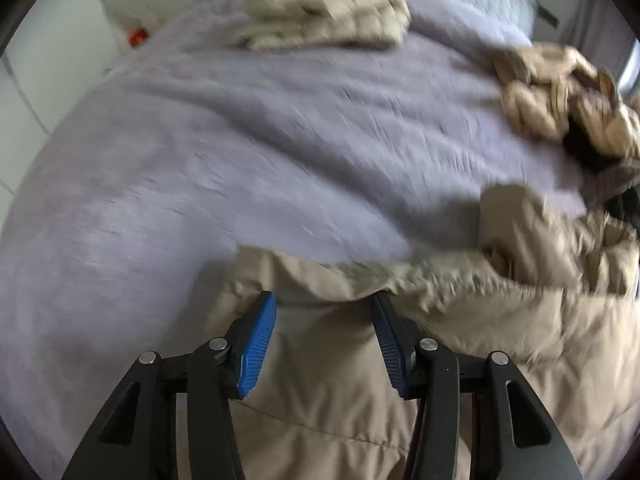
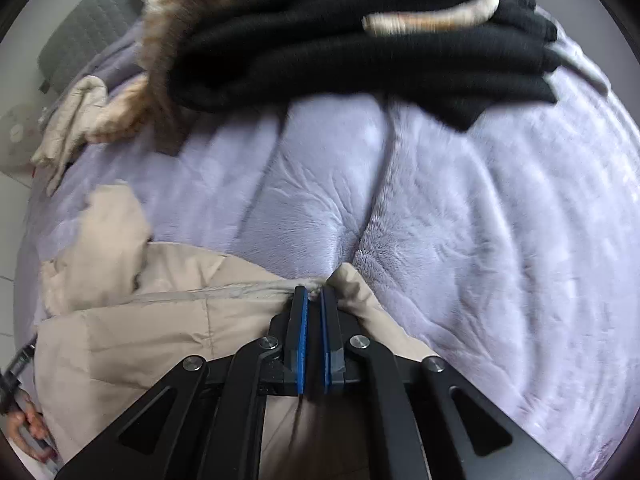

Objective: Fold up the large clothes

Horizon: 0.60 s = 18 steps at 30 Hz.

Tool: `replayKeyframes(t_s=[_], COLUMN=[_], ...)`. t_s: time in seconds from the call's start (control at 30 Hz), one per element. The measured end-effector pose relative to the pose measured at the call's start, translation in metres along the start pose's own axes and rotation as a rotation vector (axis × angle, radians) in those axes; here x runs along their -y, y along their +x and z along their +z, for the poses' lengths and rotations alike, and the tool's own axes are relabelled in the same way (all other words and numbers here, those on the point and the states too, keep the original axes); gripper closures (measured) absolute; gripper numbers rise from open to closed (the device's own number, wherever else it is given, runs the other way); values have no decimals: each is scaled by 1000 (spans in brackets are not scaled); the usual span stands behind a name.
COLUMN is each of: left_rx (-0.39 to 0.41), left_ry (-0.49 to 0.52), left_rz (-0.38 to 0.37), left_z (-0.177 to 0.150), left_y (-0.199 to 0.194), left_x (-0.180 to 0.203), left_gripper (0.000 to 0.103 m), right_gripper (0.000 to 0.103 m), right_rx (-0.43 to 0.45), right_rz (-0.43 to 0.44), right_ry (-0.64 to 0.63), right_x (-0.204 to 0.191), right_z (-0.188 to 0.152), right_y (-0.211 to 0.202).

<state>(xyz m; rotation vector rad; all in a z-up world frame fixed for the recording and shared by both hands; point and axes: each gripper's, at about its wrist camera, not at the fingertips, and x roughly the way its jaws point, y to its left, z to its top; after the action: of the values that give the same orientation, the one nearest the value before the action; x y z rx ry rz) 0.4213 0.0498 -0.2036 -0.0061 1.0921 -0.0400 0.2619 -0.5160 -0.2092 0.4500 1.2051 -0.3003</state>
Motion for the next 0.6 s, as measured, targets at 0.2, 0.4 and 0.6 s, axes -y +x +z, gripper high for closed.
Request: replayKeyframes(t_s=[0.2,0.4,0.6], left_rx=[-57,-101,-71], left_ry=[-13,-74,-34], left_rz=[62,64,78], left_z=[-4,-7,-11], left_y=[14,40,2], left_x=[-30,-30,-30], left_gripper=[51,50,50], right_gripper=[98,99,94], right_rx=[94,12,52], right_rz=[-34,-22,0], right_ry=[-28,42,34], right_x=[5,19,15], right_z=[-32,-31,-33], right_y=[-50,-14,-47])
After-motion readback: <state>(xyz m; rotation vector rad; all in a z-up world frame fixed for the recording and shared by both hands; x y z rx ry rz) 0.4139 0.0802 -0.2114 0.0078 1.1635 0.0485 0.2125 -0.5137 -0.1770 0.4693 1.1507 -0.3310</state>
